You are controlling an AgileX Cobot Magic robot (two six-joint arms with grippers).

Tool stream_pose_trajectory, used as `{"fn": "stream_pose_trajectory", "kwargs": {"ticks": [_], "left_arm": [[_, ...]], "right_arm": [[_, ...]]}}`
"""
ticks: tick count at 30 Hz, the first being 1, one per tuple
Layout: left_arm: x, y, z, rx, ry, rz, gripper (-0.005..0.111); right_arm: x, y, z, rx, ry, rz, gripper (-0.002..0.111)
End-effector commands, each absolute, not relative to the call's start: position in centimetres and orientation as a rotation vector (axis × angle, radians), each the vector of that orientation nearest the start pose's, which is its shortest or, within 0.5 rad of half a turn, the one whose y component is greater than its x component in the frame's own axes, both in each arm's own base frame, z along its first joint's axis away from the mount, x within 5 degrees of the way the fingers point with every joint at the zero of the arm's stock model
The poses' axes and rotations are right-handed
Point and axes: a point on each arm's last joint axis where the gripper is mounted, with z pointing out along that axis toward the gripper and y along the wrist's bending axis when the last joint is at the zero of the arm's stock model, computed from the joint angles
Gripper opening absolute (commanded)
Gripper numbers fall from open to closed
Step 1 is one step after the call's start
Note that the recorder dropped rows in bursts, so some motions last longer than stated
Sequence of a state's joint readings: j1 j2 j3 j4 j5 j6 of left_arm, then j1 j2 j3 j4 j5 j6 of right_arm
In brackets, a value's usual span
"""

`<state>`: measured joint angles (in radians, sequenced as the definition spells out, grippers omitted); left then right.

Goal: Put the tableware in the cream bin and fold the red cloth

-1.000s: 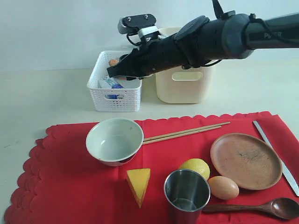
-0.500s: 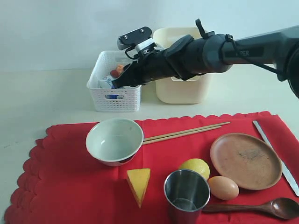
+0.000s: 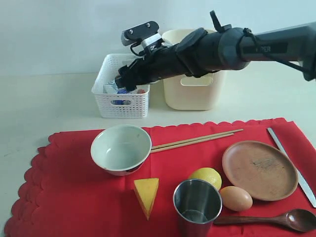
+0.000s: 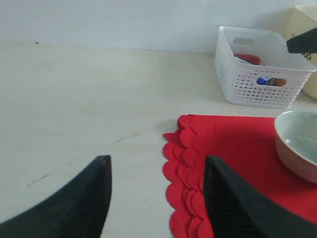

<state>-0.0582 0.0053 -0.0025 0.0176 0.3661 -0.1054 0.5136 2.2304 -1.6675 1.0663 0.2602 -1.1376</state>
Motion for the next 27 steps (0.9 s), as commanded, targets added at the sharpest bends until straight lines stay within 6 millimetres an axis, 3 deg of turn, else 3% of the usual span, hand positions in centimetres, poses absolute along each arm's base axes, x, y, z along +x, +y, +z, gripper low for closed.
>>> {"fn": "stream_pose_trajectory", "kwargs": {"ticks": [1,9,19,27], "left_arm": [[5.3,-0.2,18.1,-0.039,1.841,-0.101,0.054],[5.3,-0.2,18.1,-0.039,1.841,-0.101,0.054],[5.3,-0.2,18.1,-0.039,1.841,-0.101,0.054],[5.3,-0.2,18.1,-0.039,1.841,-0.101,0.054]], "right_arm": [[42.7,26.6,20.7,-0.765,2.049,0.524,0.075],[40.8,24.9,24.3,-0.8,2.191,0.418,0.051],[37.0,21.3,27.5,-0.825,2.407,0.208,0.002],[31.4,17.6,28.8,-0.841,2.353,0.134,0.0]]}}
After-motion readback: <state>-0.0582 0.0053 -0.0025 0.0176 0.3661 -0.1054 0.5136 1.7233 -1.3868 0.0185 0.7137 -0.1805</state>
